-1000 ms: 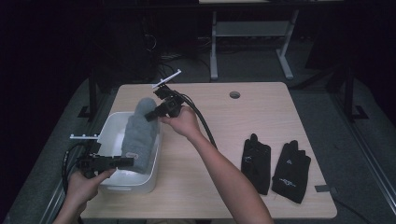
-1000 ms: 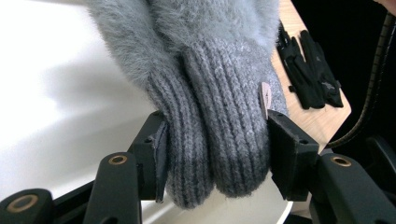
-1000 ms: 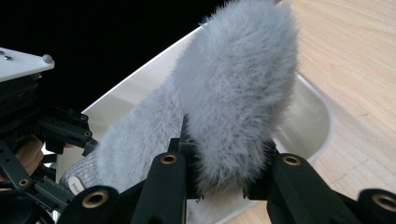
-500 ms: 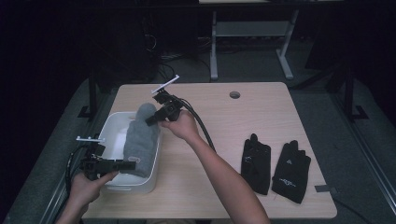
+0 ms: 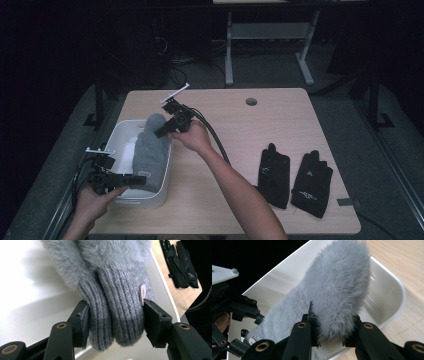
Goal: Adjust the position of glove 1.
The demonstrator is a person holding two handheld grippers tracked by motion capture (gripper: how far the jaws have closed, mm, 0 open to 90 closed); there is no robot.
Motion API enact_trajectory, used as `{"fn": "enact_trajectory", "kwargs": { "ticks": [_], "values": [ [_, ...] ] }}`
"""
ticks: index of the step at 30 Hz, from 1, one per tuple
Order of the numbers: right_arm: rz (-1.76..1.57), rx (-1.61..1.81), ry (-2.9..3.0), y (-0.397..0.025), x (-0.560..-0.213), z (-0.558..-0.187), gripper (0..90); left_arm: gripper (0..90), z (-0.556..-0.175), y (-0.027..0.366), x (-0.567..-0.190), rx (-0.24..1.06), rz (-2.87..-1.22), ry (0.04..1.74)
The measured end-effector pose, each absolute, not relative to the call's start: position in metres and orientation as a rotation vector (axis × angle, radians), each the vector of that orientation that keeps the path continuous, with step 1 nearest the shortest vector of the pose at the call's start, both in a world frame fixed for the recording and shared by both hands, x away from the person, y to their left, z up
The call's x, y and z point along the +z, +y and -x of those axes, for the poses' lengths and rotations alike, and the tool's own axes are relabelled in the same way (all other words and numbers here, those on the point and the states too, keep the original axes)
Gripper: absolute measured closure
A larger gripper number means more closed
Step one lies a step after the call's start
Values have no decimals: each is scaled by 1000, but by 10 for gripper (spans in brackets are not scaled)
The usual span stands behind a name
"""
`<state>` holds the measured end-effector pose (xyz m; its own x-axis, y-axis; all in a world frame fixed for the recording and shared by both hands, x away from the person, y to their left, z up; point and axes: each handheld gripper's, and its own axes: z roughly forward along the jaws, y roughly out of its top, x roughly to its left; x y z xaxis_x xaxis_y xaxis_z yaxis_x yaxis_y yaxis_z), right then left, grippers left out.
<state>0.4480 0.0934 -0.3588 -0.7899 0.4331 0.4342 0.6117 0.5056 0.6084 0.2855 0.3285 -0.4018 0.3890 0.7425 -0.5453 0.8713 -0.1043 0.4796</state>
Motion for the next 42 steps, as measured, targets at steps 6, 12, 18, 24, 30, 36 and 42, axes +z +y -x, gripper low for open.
{"fn": "enact_trajectory", "kwargs": {
  "ticks": [6, 12, 18, 24, 30, 36, 42],
  "values": [
    [880, -1152, -2524, 94, -361, -448, 725, 399, -286, 329, -404, -225, -1890, 1405],
    [871, -1118, -2565, 99, -363, -447, 658, 370, -284, 333, -405, -199, -1876, 1427],
    [909, -1143, -2588, 99, -361, -448, 558, 375, -284, 336, -399, -170, -1887, 1415],
    [923, -1164, -2588, 92, -354, -448, 550, 383, -285, 333, -395, -141, -1886, 1396],
    [930, -1175, -2589, 83, -349, -448, 540, 383, -285, 330, -389, -117, -1886, 1382],
    [936, -1197, -2590, 72, -343, -447, 533, 383, -286, 325, -383, -96, -1893, 1358],
    [952, -1219, -2585, 60, -339, -447, 528, 383, -287, 320, -378, -83, -1898, 1332]
  ]
}}
